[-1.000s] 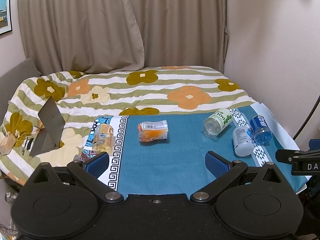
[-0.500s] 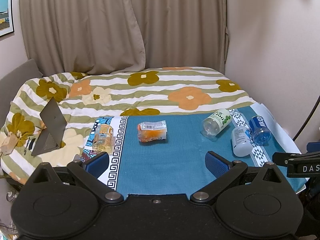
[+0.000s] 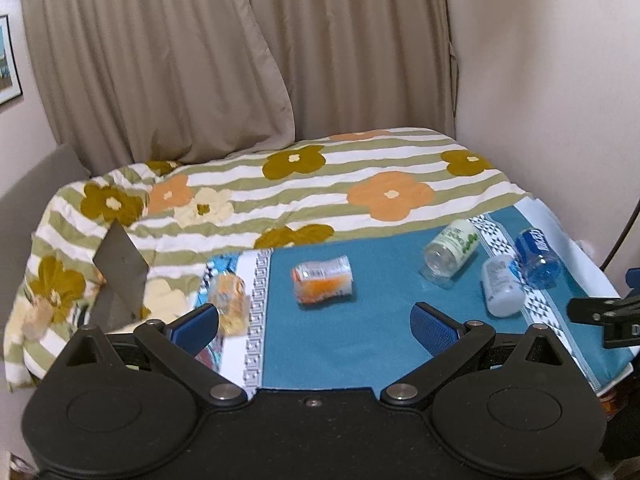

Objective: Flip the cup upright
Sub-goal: 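Move the left gripper down to the orange-labelled cup lying on its side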

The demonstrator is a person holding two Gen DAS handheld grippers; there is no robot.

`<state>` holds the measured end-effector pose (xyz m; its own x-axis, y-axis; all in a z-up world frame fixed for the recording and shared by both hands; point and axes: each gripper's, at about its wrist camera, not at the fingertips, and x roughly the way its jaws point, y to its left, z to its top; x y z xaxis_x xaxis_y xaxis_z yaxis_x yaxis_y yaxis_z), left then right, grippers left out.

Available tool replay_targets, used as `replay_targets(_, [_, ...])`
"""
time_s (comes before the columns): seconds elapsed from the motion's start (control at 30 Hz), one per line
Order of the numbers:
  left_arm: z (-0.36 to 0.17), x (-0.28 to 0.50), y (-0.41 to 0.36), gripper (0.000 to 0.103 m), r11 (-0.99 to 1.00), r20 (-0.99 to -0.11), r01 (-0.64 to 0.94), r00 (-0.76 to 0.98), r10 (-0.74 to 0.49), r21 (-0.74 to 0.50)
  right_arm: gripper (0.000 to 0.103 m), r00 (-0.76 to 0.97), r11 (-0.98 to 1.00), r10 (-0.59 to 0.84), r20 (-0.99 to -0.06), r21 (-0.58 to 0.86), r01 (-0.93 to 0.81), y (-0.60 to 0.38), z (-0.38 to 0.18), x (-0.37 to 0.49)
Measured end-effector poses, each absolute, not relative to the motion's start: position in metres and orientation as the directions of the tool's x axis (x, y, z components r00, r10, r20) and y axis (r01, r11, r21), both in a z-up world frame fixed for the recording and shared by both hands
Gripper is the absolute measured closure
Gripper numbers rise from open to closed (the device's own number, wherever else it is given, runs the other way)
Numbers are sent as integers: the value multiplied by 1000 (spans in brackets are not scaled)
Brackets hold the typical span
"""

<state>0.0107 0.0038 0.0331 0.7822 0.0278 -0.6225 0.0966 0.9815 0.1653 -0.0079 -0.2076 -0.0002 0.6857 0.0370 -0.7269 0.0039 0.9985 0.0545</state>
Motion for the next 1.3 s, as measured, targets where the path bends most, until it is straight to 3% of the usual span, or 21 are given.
replay_targets(0.23, [37,52,1,0,946,-610,201,792,-5,253,0,683,994,108,-723,75,-77,-219,-6,17])
replay_targets(0.47, [6,104,1,0,839,-643,395,762,-74,373,0,626,993,118,-770,81,-87,-212,-23,40])
replay_targets(0.6, [-20,143,9,0,794,-709,503,693,-134,342,0,640,998,62,-766,36,-54,-199,-32,48])
replay_targets(0.9, [-83,221,12,6,633,-837,716,513,-190,295,0,576,994,37,-817,90,63,-176,-67,79])
replay_targets(1.17, [-123,257,10,6,493,-891,828,407,-200,267,0,536,989,5,-844,82,120,-161,-95,96])
replay_targets(1.3, [-137,268,8,13,451,-914,860,356,-192,240,0,509,991,-2,-861,67,117,-154,-108,102])
